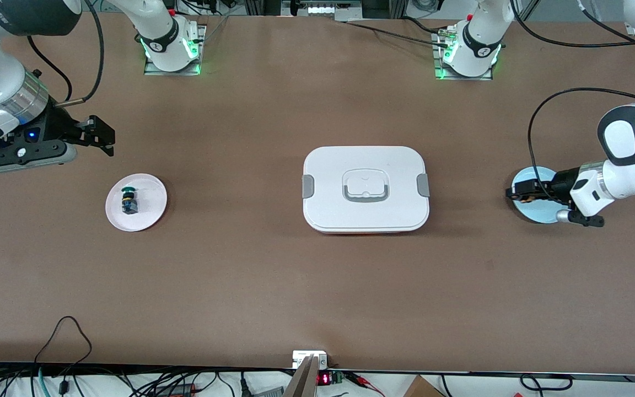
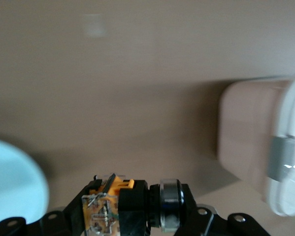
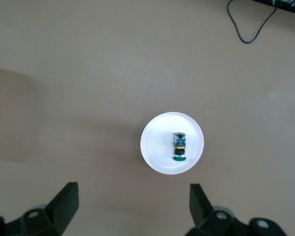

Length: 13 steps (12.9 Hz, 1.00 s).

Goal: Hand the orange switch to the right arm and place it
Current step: 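Carry the switch over the box with the left gripper while the right gripper approaches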

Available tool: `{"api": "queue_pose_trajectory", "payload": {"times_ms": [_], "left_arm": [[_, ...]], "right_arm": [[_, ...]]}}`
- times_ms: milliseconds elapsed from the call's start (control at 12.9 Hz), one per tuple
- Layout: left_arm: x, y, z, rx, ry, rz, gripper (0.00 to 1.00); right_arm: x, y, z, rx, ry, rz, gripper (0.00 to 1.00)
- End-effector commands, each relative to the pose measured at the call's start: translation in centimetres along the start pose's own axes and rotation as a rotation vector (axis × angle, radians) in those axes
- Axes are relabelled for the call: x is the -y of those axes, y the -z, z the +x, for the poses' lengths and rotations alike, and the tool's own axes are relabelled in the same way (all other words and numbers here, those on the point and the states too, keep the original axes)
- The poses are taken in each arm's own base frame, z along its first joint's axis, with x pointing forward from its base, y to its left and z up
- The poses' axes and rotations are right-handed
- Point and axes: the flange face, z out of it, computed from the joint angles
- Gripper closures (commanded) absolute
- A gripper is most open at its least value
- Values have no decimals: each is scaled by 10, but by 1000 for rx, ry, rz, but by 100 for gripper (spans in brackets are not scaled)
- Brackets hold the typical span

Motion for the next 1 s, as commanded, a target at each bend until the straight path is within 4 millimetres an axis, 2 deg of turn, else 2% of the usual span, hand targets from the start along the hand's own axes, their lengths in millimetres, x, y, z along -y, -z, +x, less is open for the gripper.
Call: {"api": "queue_pose_trajectory", "payload": {"times_ms": [0,77,232,464,695,773,927], "left_arm": [[-41,-19,12,-55,-225,-174,57],[-50,-21,14,-91,-296,-220,57],[-81,-31,22,-182,-450,-334,57],[-122,-37,34,-311,-587,-454,57],[-189,-32,51,-404,-735,-548,57],[-215,-35,50,-400,-768,-577,55],[-263,-40,55,-425,-802,-657,57]], "right_arm": [[1,8,2,-14,-12,-2,0],[1,11,2,-17,-7,-12,0],[-7,8,2,-11,-25,-1,0],[-3,10,1,-9,-15,3,0],[4,14,-4,9,3,36,0],[7,12,-2,5,45,48,0],[25,-2,6,14,91,272,0]]}}
